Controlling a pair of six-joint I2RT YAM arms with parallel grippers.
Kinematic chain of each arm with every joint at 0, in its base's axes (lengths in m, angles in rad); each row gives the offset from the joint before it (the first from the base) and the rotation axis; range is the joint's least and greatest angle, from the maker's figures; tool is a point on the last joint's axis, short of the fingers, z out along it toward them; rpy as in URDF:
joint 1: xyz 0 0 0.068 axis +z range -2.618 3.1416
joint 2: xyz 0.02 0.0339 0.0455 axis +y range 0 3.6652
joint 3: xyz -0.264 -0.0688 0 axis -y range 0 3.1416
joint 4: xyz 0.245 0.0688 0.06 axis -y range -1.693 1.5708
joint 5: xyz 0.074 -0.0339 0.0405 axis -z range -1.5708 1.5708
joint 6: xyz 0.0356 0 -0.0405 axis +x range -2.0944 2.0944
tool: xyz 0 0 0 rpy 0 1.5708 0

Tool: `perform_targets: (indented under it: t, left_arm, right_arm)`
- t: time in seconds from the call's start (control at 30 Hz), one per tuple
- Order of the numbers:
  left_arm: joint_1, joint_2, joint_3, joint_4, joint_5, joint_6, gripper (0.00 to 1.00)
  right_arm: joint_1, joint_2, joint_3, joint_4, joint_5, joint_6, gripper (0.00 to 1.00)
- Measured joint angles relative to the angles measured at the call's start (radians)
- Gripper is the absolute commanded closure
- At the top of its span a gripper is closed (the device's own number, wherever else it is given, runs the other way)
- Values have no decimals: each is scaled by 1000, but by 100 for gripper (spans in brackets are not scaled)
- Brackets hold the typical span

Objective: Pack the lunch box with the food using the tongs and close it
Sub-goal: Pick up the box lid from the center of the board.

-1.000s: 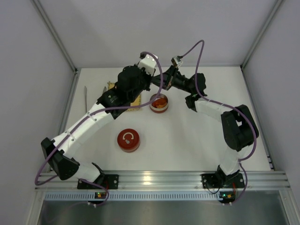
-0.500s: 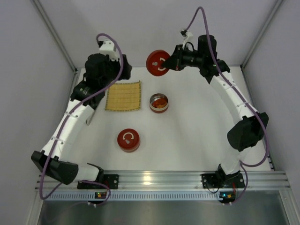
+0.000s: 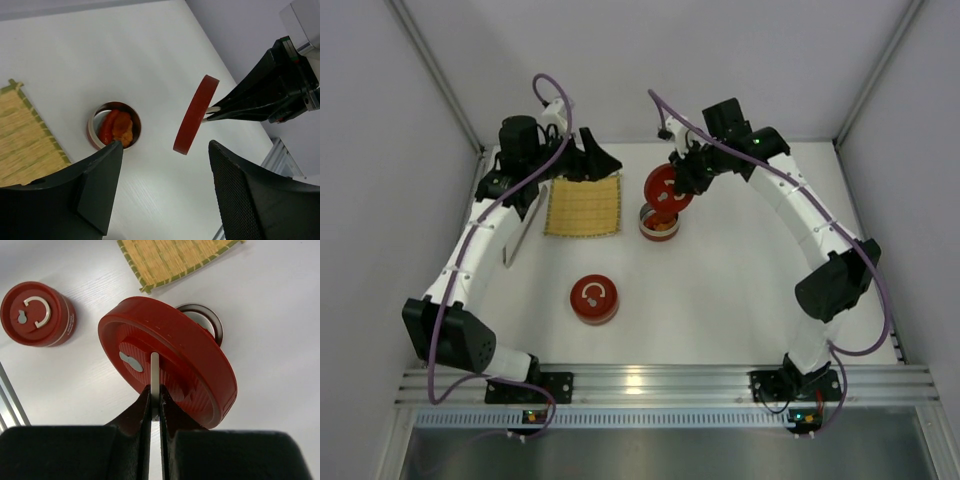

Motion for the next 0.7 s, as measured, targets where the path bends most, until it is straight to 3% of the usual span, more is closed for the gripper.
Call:
perform_targets:
  t: [0.5, 0.7]
  left_arm:
    - [-138, 40, 0, -50, 67, 112, 28]
    - [-195, 44, -1, -70, 30, 136, 39]
  right_arm:
    - [113, -8, -13, -33, 14, -75, 100]
    - [145, -10, -12, -48, 27, -80, 100]
